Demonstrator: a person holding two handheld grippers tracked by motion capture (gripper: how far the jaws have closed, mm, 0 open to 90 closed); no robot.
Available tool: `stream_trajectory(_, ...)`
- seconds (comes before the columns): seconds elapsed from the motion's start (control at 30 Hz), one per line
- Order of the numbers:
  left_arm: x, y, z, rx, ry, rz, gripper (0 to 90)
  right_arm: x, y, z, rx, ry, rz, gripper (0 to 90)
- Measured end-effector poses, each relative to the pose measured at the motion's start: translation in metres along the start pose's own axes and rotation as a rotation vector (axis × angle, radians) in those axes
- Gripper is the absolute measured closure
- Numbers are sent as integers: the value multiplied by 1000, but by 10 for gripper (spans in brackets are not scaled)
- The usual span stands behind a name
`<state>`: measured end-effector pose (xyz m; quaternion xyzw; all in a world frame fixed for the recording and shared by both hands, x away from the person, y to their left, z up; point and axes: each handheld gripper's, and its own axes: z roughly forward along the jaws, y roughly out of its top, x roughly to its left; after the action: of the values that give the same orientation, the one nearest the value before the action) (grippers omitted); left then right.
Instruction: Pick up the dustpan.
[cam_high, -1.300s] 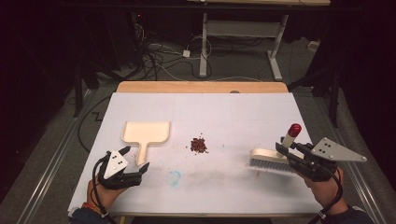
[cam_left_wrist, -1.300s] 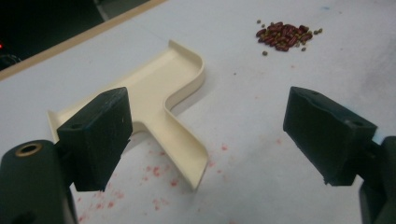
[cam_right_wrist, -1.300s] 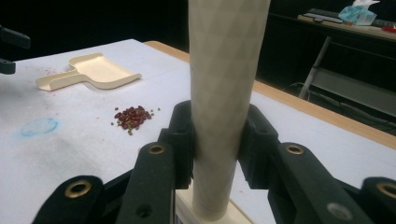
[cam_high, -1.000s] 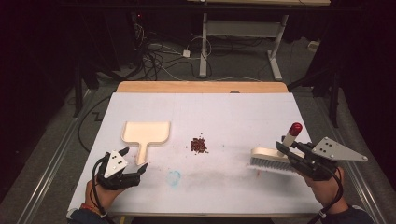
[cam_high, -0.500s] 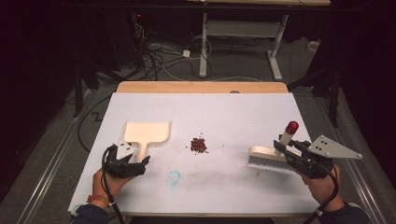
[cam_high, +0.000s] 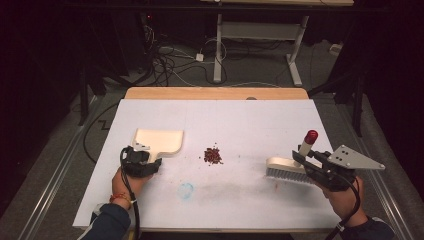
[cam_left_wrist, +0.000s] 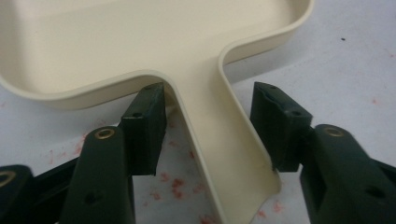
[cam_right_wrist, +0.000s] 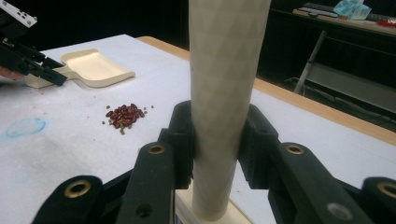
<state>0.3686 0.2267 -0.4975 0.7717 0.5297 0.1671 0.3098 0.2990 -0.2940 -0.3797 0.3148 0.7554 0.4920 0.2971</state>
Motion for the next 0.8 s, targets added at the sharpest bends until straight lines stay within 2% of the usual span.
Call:
stream_trajectory(0.13,1,1,1,-2,15,7,581,-1,-1,1,-2,2,2,699)
stream_trajectory(0.17,1,2,1,-5,20,13,581,-1,-1,1,-1,2,2,700)
stream_trajectory(0.2,0,2,1,-5,22,42,632,-1,-1,1,2,3,5,699)
stream_trajectory(0.33,1,3,0,-9,20,72,635,-1,-1,1,1,9,2,700)
stream_trajectory(0.47,4,4,-4,-9,13,76,637,-3,-2,2,7,9,2,700)
stream_trajectory(0.6,6,5,-16,-17,1,107,638,-4,-2,0,2,4,8,700)
stream_trajectory(0.8,10,4,-35,-57,-9,112,639,-4,-1,-1,-4,-4,12,700)
